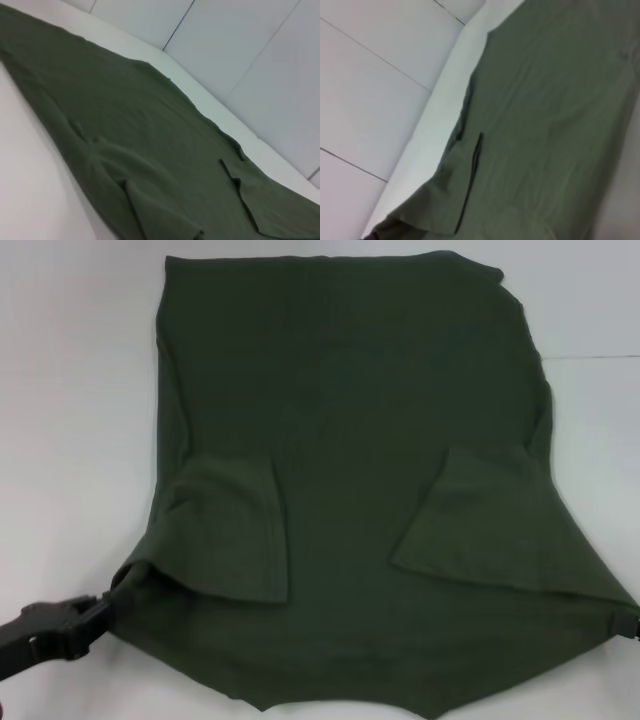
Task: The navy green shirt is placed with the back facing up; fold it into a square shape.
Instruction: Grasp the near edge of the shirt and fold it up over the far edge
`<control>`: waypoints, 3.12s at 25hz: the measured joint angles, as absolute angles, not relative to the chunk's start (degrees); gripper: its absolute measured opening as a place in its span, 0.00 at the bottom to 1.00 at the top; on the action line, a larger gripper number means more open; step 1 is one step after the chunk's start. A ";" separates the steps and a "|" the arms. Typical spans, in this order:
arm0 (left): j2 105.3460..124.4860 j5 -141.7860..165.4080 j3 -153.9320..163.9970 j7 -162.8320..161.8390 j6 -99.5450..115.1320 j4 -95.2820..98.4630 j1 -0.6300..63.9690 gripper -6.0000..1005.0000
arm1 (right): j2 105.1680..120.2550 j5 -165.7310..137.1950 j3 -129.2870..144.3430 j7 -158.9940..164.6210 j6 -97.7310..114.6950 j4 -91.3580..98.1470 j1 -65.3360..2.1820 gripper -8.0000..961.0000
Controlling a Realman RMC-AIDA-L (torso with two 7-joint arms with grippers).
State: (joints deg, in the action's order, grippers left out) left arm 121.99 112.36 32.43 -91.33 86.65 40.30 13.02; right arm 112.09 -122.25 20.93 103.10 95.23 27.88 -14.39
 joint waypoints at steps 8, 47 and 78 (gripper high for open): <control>120.71 112.68 32.36 -92.60 92.34 40.16 9.80 0.05 | 112.18 -122.35 18.10 98.27 99.51 27.88 -10.41 0.02; 120.25 114.71 20.67 -94.99 78.96 30.72 37.47 0.05 | 109.67 -121.34 3.86 96.76 89.90 28.18 -28.55 0.02; 124.34 84.57 20.64 -52.22 41.16 11.68 51.52 0.09 | 116.48 -111.26 7.56 71.04 36.37 15.42 -46.48 0.02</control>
State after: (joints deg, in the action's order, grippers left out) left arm 124.34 84.57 20.64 -52.22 41.16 11.68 51.52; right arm 116.48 -111.26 7.56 71.04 36.37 15.42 -46.48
